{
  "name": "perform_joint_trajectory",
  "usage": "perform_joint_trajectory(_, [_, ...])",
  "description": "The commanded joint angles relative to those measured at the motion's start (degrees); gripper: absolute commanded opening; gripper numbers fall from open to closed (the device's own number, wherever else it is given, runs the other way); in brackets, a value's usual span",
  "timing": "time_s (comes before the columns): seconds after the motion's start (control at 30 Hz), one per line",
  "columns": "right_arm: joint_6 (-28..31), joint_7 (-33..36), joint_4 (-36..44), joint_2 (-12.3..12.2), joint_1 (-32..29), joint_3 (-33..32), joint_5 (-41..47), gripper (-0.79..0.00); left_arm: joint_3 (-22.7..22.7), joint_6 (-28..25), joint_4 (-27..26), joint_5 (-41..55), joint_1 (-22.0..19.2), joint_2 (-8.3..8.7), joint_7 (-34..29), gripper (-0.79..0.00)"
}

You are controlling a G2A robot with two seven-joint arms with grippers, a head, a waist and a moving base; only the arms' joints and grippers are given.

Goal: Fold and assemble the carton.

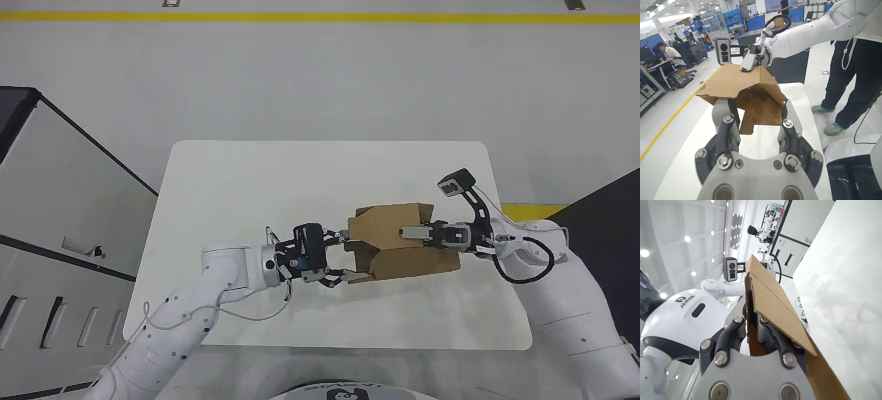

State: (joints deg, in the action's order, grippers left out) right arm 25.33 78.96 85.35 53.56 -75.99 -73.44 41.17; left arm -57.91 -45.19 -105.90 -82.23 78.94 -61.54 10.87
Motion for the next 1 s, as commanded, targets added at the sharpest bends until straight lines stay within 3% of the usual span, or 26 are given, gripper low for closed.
perform_joint_trajectory(0.0, [0.15, -0.16, 0.13, 0.05, 0.13, 0.29, -0.14, -0.776, 0.18, 0.02, -0.02, -0.07, -0.05, -0.01, -0.02, -0.332])
perform_joint_trajectory(0.03, [0.2, -0.21, 0.2, 0.07, 0.19, 0.46, -0.22, -0.69, 0.23, 0.04, 0.0, -0.09, -0.09, -0.01, -0.01, -0.336])
perform_joint_trajectory(0.13, [0.36, -0.36, 0.28, 0.12, 0.35, 0.76, -0.35, -0.585, 0.3, 0.08, 0.04, -0.14, -0.09, 0.02, 0.07, -0.326])
perform_joint_trajectory(0.23, [0.58, -0.59, 0.25, 0.13, 0.4, 0.87, -0.52, -0.603, 0.23, 0.2, -0.01, -0.2, 0.03, 0.07, 0.08, -0.332])
perform_joint_trajectory(0.27, [0.65, -0.66, 0.29, 0.13, 0.42, 0.88, -0.62, -0.779, 0.22, 0.22, -0.07, -0.21, 0.09, 0.09, 0.05, -0.342])
perform_joint_trajectory(0.97, [-0.21, 0.2, 2.36, -0.9, -0.87, -0.78, -1.49, -0.785, 0.59, -0.54, -0.48, -1.12, 0.42, 0.41, 1.35, -0.305])
